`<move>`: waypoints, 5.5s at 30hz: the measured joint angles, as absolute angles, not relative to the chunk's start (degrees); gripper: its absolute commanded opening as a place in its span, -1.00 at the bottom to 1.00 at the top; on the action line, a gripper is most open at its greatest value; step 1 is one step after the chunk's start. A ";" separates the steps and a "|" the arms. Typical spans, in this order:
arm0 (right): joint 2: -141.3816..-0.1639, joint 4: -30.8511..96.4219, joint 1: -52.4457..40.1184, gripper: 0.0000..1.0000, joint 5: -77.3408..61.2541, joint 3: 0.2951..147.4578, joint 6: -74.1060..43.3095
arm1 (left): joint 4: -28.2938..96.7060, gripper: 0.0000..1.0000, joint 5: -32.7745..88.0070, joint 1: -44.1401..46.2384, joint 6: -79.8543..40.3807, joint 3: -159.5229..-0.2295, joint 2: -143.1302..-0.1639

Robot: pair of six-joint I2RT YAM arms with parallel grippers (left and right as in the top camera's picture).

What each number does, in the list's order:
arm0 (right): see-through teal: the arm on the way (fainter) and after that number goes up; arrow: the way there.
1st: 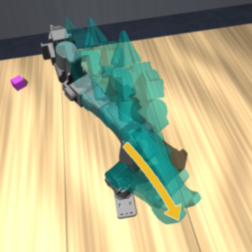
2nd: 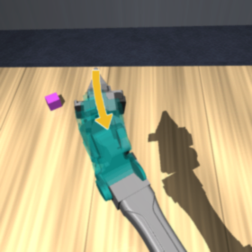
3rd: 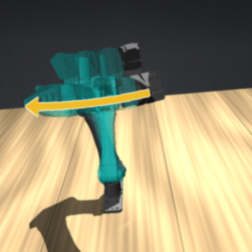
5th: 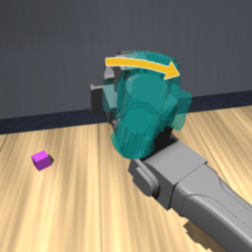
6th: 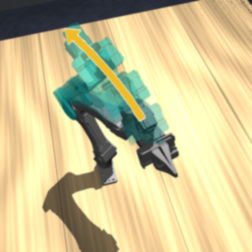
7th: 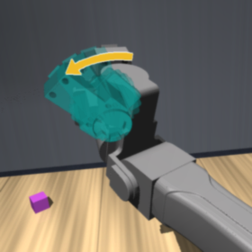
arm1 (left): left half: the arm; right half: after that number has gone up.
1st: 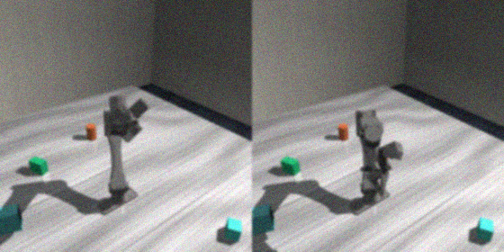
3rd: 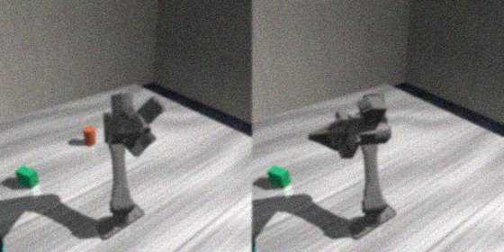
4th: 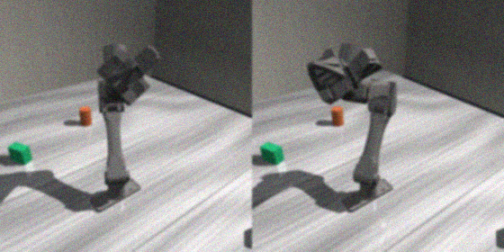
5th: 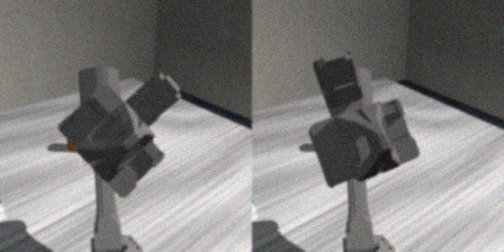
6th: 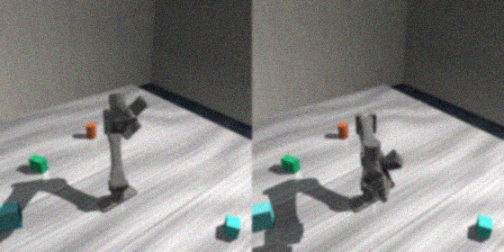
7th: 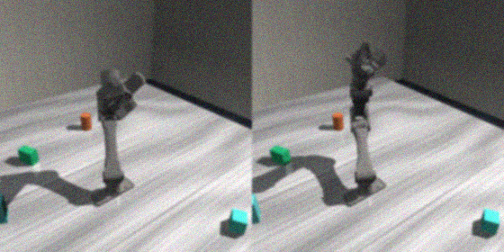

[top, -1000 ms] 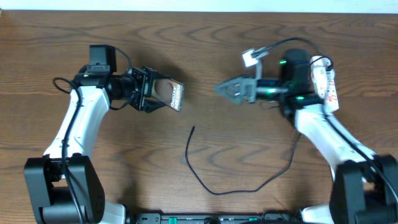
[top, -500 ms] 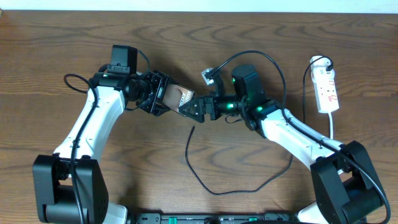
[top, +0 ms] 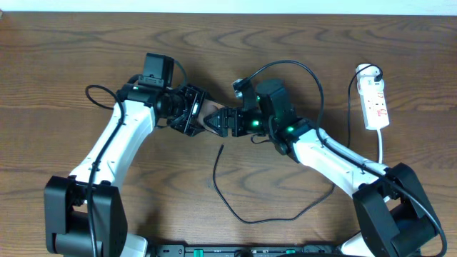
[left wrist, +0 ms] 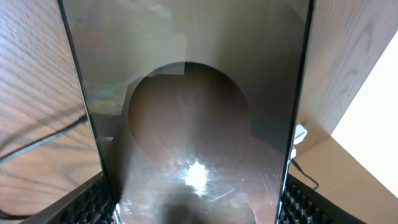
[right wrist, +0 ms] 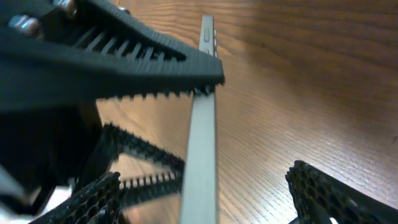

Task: Plug charger to phone and switch on socket

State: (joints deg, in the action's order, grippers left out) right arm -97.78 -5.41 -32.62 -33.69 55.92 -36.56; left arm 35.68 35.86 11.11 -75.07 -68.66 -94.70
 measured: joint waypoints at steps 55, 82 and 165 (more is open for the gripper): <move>-97.78 -4.32 -34.59 -0.31 -28.77 55.92 -46.72 | 35.92 -0.85 30.04 15.55 -85.34 -68.66 -94.70; -97.78 -3.66 -34.59 -0.67 -27.51 55.92 -46.70 | 35.92 -0.85 29.56 16.14 -85.54 -68.66 -94.70; -98.08 -18.63 -12.69 -0.98 -44.40 55.75 -74.04 | 14.74 0.79 61.08 -3.55 -47.81 -68.53 -94.70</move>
State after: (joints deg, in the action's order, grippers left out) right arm -98.08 -18.63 -12.69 -44.40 55.75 -74.04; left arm 14.74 61.08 -3.55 -47.81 -68.53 -94.70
